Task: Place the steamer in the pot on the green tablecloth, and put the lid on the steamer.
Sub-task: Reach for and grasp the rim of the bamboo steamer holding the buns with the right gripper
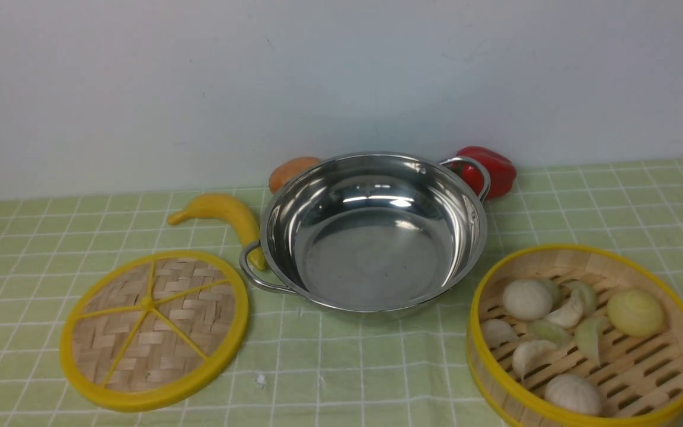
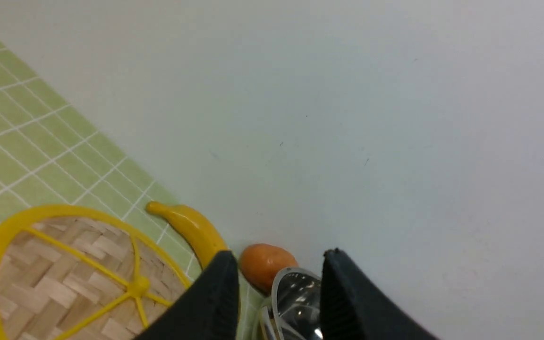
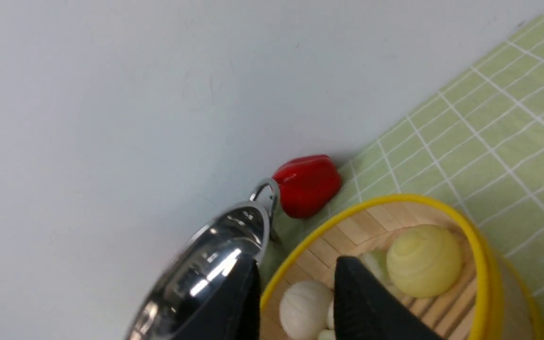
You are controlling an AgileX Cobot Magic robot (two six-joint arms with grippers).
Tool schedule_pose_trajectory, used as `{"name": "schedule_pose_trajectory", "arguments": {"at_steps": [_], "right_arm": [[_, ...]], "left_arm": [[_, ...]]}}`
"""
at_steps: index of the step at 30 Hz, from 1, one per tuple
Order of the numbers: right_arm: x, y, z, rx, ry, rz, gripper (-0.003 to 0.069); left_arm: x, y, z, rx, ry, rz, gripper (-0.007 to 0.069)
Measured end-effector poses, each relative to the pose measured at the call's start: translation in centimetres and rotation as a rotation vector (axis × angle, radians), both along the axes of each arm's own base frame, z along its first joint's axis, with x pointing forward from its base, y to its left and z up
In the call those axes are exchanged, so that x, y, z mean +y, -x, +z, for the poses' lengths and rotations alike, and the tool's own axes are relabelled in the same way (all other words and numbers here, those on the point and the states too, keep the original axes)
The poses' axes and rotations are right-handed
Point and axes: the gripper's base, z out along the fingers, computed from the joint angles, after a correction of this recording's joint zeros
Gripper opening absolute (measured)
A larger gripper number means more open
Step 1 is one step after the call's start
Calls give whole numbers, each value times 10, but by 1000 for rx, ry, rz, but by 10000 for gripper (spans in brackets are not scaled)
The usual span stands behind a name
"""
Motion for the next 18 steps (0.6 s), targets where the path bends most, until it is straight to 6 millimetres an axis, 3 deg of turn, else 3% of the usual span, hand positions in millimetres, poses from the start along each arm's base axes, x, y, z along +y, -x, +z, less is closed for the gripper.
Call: {"name": "schedule_pose_trajectory", "arguments": {"at_steps": [10, 12, 13, 14, 17, 18], "right_arm": [[-1, 0, 5, -13, -463, -18, 243], [0, 0, 9, -18, -557, 3, 243], [0, 1, 10, -22, -552, 4, 243], [0, 3, 30, -84, -528, 15, 243], [-5, 13, 75, -244, -342, -15, 243], [-5, 14, 79, -253, -340, -14, 243]], "left_arm": [[4, 6, 27, -315, 45, 38, 243], [7, 18, 49, -588, 65, 62, 243], [7, 18, 49, -588, 65, 62, 243], [8, 27, 64, -731, 57, 78, 243], [9, 37, 89, -825, 40, 97, 243], [9, 38, 94, -834, 35, 99, 243]]}}
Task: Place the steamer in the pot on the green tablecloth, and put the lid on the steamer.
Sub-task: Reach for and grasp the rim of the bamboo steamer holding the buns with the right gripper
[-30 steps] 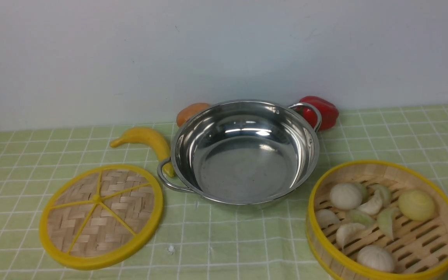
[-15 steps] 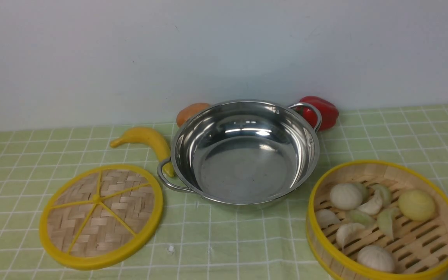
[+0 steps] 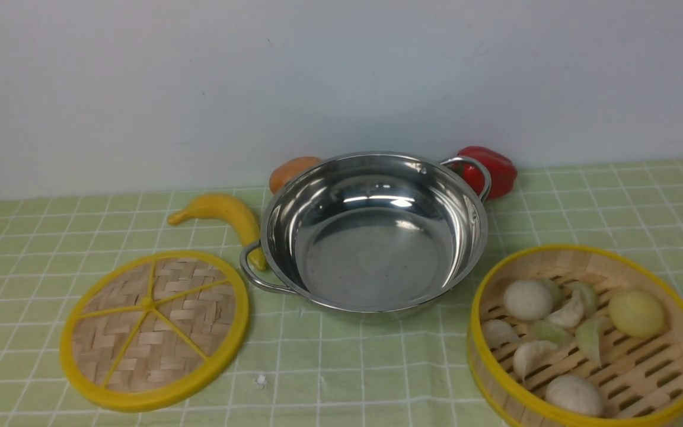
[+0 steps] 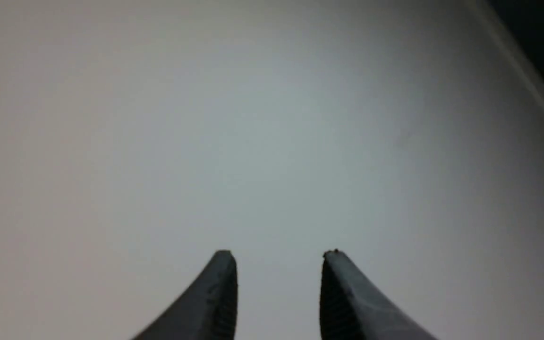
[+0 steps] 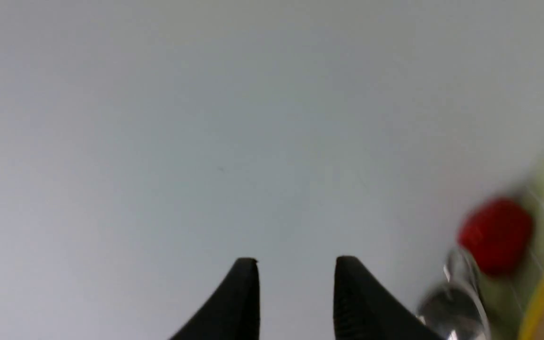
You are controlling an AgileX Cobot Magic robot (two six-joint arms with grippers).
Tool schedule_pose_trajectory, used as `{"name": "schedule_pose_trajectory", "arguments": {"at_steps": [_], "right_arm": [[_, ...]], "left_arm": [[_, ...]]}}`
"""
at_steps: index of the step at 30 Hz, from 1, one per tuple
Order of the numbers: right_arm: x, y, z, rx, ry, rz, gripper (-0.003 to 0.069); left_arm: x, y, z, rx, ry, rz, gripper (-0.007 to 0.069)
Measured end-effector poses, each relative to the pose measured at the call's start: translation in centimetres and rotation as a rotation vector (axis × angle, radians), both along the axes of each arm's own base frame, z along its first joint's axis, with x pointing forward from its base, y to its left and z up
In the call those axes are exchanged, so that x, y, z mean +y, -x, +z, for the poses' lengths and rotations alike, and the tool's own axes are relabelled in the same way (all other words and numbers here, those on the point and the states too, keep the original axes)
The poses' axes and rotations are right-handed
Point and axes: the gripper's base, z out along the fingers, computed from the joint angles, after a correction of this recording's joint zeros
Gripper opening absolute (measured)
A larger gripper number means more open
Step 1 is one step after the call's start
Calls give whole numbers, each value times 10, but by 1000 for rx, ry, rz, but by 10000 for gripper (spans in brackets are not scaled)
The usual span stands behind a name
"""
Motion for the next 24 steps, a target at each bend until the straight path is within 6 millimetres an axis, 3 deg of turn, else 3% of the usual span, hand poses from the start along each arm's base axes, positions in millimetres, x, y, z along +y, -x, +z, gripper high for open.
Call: {"name": "schedule_pose_trajectory", "arguments": {"at_steps": [3, 5, 7, 10, 12, 13, 16, 18, 19, 21, 24], "right_arm": [[-5, 12, 65, -148, 417, -192, 243], [-2, 9, 94, -174, 607, -230, 243], [1, 3, 107, -174, 699, -215, 243], [16, -32, 124, -109, 874, -52, 243], [26, -58, 120, -21, 935, 118, 243], [27, -61, 119, -8, 933, 138, 243], [41, -108, 85, 281, 995, 493, 243], [40, -126, 63, 476, 992, 606, 243], [39, -128, 60, 508, 1011, 619, 243], [29, -147, 32, 784, 1030, 662, 243], [14, -163, 8, 1040, 1044, 606, 243]], "left_arm": [[-2, -8, 34, 118, -40, 13, 243], [-5, -23, 49, 299, -95, 11, 243], [-6, -37, 51, 435, -131, 7, 243], [-8, -71, 52, 804, -208, -8, 243], [-7, -90, 46, 1031, -240, -25, 243], [-7, -94, 43, 1079, -242, -32, 243], [-7, -121, 33, 1404, -337, -70, 243], [-8, -132, 27, 1550, -406, -109, 243], [-8, -132, 25, 1568, -405, -116, 243], [-10, -143, 18, 1707, -491, -187, 243], [-14, -152, 4, 1841, -544, -294, 243]]}}
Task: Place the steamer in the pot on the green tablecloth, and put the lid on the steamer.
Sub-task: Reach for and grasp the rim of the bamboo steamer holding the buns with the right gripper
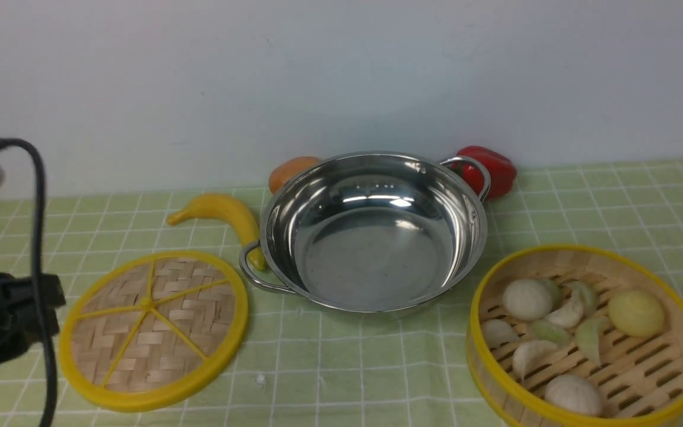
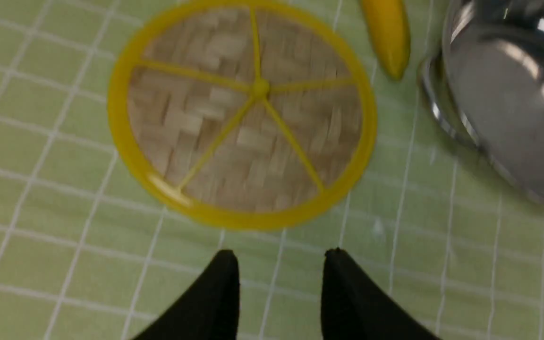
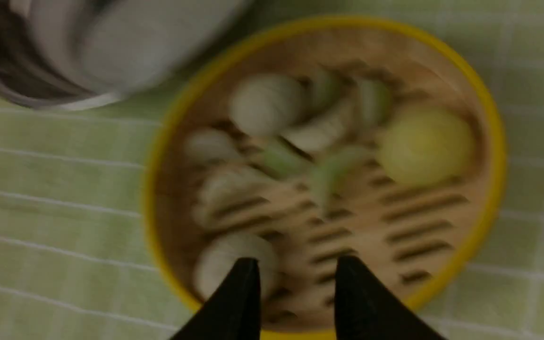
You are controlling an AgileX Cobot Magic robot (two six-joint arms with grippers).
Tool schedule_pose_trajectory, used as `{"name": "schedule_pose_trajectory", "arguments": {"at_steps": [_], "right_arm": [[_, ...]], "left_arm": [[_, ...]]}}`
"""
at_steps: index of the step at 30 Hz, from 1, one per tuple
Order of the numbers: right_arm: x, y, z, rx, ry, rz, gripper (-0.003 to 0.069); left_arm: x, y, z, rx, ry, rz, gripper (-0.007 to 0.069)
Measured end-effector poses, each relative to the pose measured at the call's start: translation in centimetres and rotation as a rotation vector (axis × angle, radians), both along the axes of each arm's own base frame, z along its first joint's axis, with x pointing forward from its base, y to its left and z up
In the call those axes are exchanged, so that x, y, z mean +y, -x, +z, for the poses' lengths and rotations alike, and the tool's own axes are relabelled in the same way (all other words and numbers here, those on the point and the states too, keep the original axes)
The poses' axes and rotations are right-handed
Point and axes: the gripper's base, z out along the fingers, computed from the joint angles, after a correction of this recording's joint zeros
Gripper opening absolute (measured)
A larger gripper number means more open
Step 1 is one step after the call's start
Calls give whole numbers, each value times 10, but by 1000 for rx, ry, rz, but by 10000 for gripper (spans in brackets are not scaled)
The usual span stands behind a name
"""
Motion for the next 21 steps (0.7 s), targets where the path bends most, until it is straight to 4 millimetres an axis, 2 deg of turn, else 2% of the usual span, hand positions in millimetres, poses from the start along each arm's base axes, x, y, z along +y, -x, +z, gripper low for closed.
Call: {"name": "schedule_pose_trajectory", "arguments": {"at_steps": [5, 9, 21], "right_arm": [[-9, -19, -28, 127, 74, -92, 243], [-11, -30, -46, 198, 89, -113, 243], [-16, -55, -73, 192, 111, -191, 243]], "left_arm": [[-4, -13, -21, 172, 20, -85, 243], [-4, -21, -31, 226, 15, -109, 243], [-4, -23, -32, 228, -13, -169, 243]]}}
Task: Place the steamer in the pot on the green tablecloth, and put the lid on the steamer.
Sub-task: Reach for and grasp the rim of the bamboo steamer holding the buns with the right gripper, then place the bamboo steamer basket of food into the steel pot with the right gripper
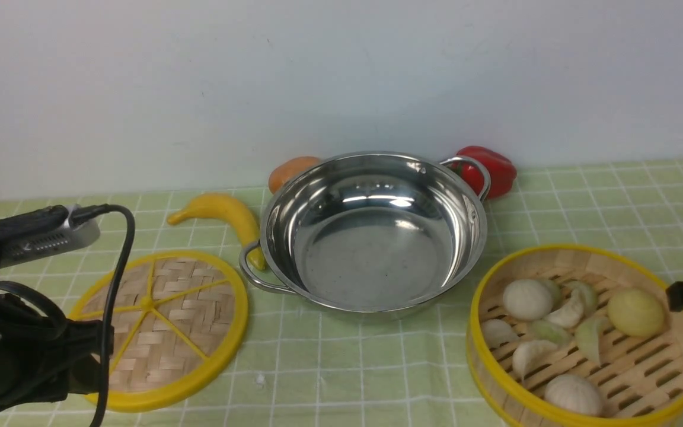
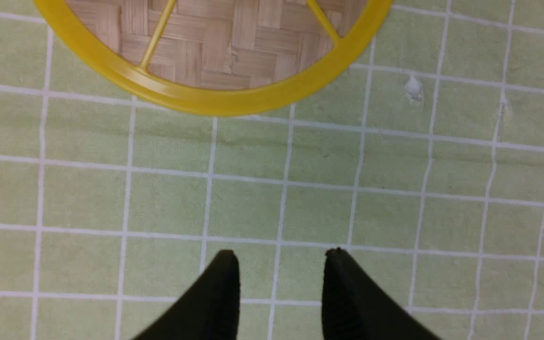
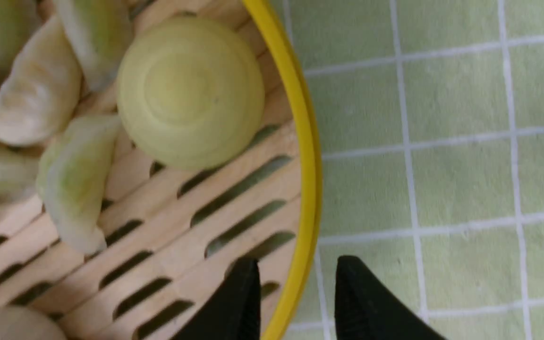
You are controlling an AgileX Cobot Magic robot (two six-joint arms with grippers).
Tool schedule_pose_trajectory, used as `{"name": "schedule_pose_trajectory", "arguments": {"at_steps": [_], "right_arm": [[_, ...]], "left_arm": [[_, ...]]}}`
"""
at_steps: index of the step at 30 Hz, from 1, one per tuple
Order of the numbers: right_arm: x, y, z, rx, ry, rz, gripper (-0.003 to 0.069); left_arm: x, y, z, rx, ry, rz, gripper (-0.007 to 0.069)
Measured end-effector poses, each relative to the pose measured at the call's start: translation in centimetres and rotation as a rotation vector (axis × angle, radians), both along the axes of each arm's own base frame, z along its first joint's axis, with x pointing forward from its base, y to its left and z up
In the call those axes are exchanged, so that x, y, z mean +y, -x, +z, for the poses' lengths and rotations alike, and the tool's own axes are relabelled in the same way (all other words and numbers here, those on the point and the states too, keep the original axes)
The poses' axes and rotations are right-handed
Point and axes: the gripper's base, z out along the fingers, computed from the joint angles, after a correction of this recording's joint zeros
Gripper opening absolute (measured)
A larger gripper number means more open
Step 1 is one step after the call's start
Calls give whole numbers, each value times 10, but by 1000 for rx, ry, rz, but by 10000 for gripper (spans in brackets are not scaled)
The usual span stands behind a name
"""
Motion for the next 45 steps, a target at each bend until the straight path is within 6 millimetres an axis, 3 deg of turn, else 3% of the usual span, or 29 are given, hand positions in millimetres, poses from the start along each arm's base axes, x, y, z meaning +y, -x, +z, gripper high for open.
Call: {"name": "schedule_pose_trajectory", "arguments": {"at_steps": [11, 13, 15, 19, 22, 32, 37, 40, 41, 44, 45], "right_arm": [[-1, -20, -34, 21, 8, -13, 239], [-2, -22, -41, 39, 25, -3, 204], [-4, -24, -46, 52, 50, 11, 77], [-8, -24, -43, 76, 111, 54, 64], [-11, -24, -33, 93, 135, 58, 64], [-41, -40, 50, 30, 155, 21, 83], [-27, -55, 81, -84, 20, 53, 83], [-2, -77, 109, -193, -76, 106, 83], [-1, -77, 109, -193, -79, 110, 83], [40, -107, 117, -218, -110, 205, 83], [40, -109, 117, -217, -110, 204, 83]], "left_arm": [[0, 0, 0, -1, -2, -7, 243], [0, 0, 0, -1, -2, -7, 243], [0, 0, 0, -1, -3, -8, 243], [0, 0, 0, -1, -3, -8, 243], [0, 0, 0, -2, -3, -10, 243], [0, 0, 0, -9, -19, -53, 243], [0, 0, 0, -11, -19, -56, 243], [0, -1, 0, -16, -19, -55, 243], [0, -1, 0, -16, -19, -55, 243], [0, -1, 0, -19, -20, -55, 239], [0, -1, 0, -19, -20, -55, 239]]}}
